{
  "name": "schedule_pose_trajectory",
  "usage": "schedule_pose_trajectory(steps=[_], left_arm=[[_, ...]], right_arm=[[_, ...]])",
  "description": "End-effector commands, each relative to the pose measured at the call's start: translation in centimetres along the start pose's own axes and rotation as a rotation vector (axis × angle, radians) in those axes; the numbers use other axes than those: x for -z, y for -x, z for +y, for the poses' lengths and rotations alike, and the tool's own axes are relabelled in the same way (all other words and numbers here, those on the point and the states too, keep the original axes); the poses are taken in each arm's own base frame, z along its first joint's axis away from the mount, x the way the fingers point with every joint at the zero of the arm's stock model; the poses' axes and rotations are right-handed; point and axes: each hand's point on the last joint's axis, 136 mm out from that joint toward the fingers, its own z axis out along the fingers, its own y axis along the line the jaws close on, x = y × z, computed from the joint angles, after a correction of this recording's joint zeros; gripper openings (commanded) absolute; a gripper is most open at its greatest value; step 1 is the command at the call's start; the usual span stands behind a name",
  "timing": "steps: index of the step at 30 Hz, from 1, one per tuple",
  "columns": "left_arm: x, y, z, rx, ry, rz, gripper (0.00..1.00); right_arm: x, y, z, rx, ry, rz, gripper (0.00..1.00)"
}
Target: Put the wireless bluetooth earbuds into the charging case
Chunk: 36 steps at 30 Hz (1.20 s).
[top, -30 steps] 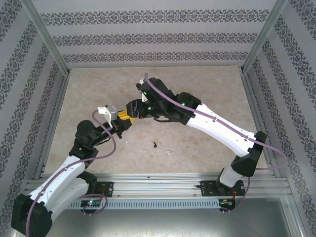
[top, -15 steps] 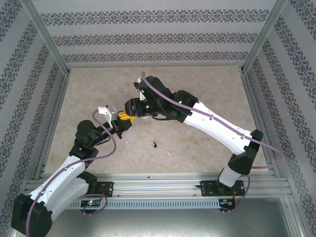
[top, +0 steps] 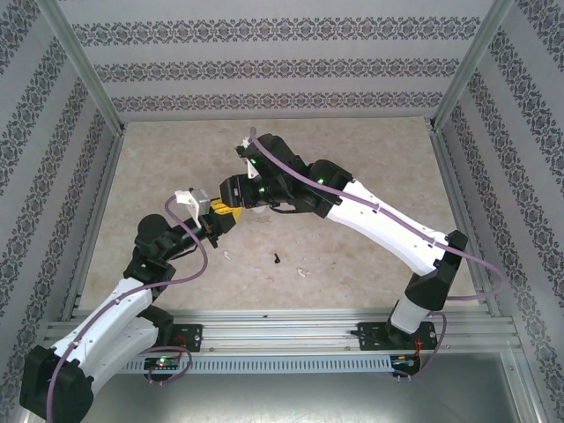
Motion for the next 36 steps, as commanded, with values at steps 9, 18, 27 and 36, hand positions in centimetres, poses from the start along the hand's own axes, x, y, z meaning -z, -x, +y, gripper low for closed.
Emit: schedule_pose_trajectory(steps=[9, 18, 27, 36], left_arm=[[-0.1, 1.7, -0.9, -0.022, -0.04, -0.041, 0.0], [-0.2, 2.4, -1.2, -0.015, -0.054, -0.055, 0.0], [-0.4, 5.2, -2.0, -0.007, -0.09, -0.129, 0.0], [-0.7, 7.3, -2.4, -0.006, -0.121, -0.175, 0.0]], right_arm=[[0.8, 0.4, 0.8, 0.066, 0.003, -0.005, 0.54], [5.6, 2.3, 0.4, 0.07, -0.016, -0.129, 0.56], [7.9, 2.3, -1.8, -0.18, 0.113, -0.213, 0.61], [6.4, 2.6, -1.1, -0.382, 0.356, -0.203, 0.62]])
